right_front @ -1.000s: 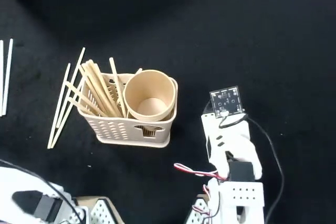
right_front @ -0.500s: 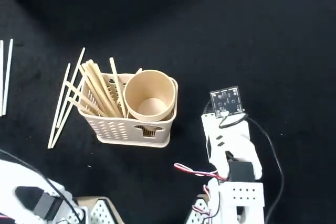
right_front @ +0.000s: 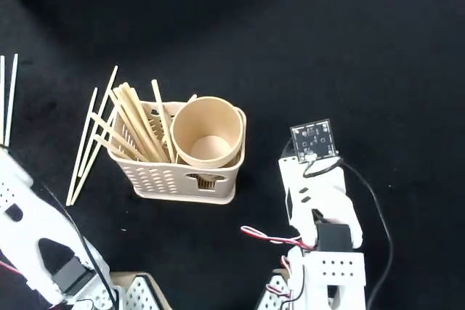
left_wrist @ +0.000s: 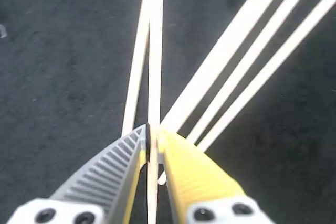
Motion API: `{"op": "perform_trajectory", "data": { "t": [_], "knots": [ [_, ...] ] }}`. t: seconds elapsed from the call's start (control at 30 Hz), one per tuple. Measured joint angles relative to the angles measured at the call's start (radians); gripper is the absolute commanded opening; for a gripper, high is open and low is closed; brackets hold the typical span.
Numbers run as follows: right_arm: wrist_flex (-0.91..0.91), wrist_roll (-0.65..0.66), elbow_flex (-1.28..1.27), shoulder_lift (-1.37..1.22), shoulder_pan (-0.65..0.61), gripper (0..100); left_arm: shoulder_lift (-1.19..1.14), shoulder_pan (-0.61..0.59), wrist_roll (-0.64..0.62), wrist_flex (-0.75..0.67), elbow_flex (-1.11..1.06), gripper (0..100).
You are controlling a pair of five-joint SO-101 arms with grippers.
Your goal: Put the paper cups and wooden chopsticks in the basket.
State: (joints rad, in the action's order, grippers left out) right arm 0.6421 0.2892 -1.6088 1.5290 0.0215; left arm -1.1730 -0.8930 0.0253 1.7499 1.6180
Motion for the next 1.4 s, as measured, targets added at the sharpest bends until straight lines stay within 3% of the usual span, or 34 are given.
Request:
{"op": "perform_trajectory", "data": {
  "t": [0.37,1.13,1.4],
  "knots": [
    [0.0,0.0,0.0,0.0,0.0,1.3,-0.112,-0.002,0.0,-0.1,0.0,3],
    [0.0,0.0,0.0,0.0,0.0,1.3,-0.161,-0.046,0.009,-0.1,0.0,3],
    [0.0,0.0,0.0,0.0,0.0,1.3,-0.163,-0.052,0.009,-0.1,0.0,16]
  ]
}}
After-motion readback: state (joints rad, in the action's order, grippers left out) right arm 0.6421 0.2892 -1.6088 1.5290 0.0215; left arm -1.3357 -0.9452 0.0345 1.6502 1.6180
